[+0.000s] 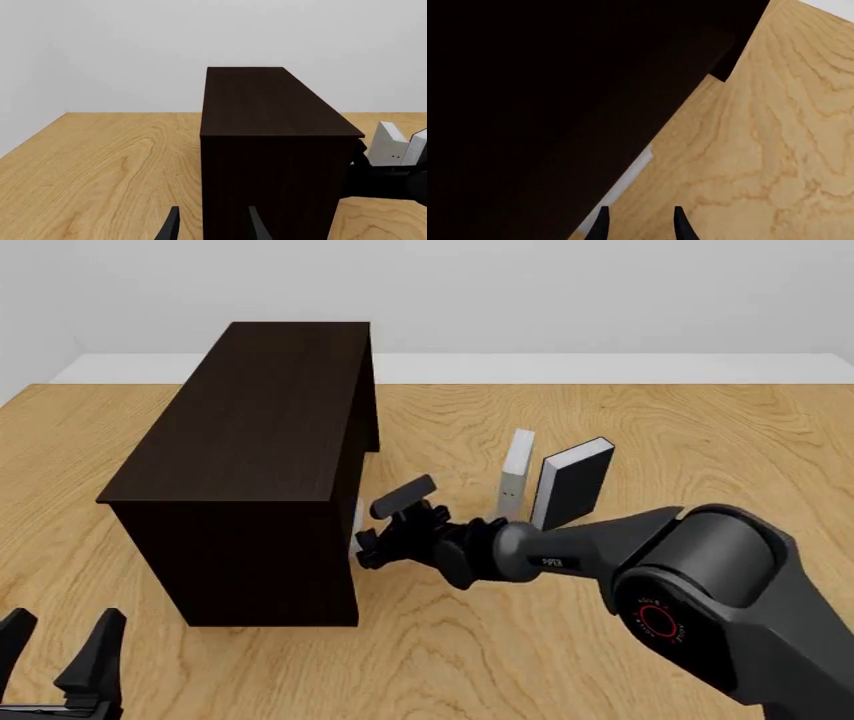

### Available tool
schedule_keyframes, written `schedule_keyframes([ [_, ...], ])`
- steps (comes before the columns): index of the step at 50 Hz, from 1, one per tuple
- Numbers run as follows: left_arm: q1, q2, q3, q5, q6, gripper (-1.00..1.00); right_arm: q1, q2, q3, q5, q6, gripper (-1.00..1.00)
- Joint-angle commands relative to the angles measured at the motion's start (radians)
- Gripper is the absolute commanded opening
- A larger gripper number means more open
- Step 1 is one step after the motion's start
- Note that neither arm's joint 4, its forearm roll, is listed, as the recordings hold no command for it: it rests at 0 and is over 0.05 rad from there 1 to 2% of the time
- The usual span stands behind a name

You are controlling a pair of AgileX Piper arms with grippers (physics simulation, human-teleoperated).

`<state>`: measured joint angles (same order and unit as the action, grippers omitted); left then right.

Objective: Pick up the book on the right and place it under the cabinet shelf.

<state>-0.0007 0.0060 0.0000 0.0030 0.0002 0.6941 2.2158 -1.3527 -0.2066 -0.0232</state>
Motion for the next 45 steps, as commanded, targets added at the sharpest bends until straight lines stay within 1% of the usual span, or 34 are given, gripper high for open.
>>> schedule_keyframes([
  [1,-0.002,-0.003,0.000,0.003,0.001,1.00,0.075,0.015,-0.019,-0.016,0.119,1.00],
  [3,-0.002,-0.003,0.000,0.003,0.000,1.00,0.059,-0.005,0.015,-0.027,0.110,1.00],
  [7,-0.002,-0.003,0.000,0.003,0.000,1.00,0.054,-0.016,0.032,-0.035,0.108,1.00],
  [9,-0.002,-0.003,0.000,0.003,0.000,1.00,0.044,-0.049,0.075,-0.053,0.103,1.00],
  [13,-0.002,-0.001,0.000,0.003,0.000,1.00,0.035,-0.086,0.115,-0.067,0.092,1.00],
  [18,-0.002,-0.002,0.000,0.004,0.000,1.00,0.034,-0.113,0.140,-0.074,0.086,1.00],
  [24,-0.002,-0.003,0.000,0.003,0.000,1.00,0.024,-0.191,0.207,-0.091,0.064,1.00],
  [35,-0.002,-0.003,0.000,0.004,0.000,1.00,0.010,-0.254,0.265,-0.099,0.040,1.00],
  [45,-0.002,-0.001,0.000,0.005,-0.002,1.00,-0.004,-0.357,0.327,-0.091,0.007,1.00],
])
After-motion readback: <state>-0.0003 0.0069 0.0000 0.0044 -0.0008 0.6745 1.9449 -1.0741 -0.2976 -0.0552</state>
